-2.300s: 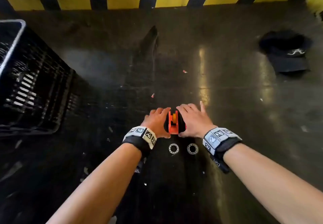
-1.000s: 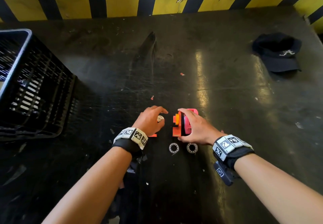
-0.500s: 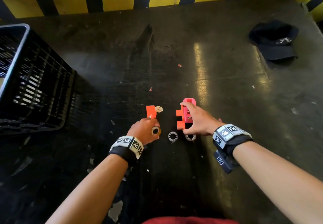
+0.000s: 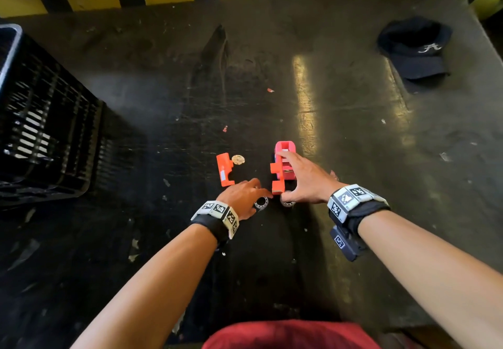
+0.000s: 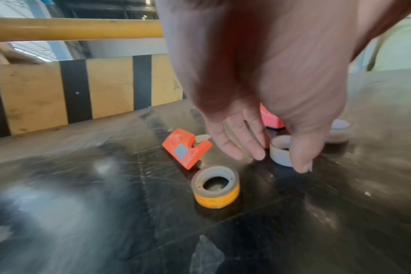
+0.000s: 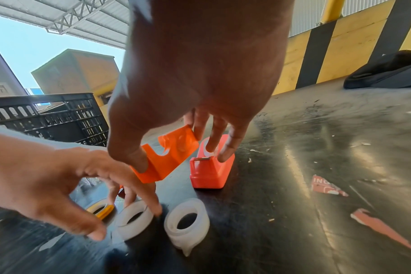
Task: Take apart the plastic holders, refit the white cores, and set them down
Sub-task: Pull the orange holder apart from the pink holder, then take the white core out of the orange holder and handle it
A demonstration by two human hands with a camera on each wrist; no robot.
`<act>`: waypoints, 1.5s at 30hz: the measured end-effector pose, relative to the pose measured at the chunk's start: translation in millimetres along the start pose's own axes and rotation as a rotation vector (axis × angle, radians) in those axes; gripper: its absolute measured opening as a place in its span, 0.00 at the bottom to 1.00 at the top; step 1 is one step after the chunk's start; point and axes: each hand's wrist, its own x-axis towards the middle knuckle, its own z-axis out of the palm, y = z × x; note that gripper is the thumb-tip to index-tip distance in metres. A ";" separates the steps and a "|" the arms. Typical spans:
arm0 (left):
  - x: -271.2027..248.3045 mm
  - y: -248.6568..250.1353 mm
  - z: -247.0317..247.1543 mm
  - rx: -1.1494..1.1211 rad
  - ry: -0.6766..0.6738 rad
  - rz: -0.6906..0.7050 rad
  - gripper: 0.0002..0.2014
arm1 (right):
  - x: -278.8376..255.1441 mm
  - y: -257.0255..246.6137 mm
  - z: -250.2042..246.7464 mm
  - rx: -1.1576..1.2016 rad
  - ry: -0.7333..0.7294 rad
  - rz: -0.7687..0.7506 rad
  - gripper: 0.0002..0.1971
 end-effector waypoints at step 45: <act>1.3 -80.7 -42.5 -0.207 0.019 -0.478 0.56 | 45.0 1.1 -11.2 0.314 0.003 -0.089 0.39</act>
